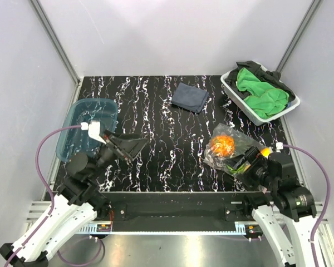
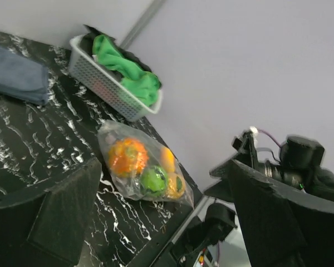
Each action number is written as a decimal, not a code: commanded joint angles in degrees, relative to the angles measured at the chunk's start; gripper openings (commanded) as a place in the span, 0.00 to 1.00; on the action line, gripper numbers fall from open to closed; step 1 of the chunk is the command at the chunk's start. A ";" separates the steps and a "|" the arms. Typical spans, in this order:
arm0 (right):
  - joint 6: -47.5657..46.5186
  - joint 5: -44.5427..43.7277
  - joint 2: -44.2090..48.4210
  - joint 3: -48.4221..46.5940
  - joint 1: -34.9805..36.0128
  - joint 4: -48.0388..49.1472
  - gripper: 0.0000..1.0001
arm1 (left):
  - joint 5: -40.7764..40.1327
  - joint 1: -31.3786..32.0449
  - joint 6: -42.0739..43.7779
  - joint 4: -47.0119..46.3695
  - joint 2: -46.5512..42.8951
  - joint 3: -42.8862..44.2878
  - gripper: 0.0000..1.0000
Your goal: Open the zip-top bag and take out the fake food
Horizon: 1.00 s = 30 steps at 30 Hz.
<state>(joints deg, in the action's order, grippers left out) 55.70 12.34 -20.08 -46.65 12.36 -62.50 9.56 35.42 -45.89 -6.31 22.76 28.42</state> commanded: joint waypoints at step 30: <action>-21.60 -1.63 -44.17 -10.48 -33.22 8.35 1.00 | 3.98 -0.26 14.16 29.58 18.11 16.22 0.99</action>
<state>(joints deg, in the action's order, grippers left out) 38.20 4.67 -62.83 -58.24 -11.73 -59.27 13.10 35.22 -37.01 21.78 42.30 42.41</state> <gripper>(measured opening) 0.994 0.984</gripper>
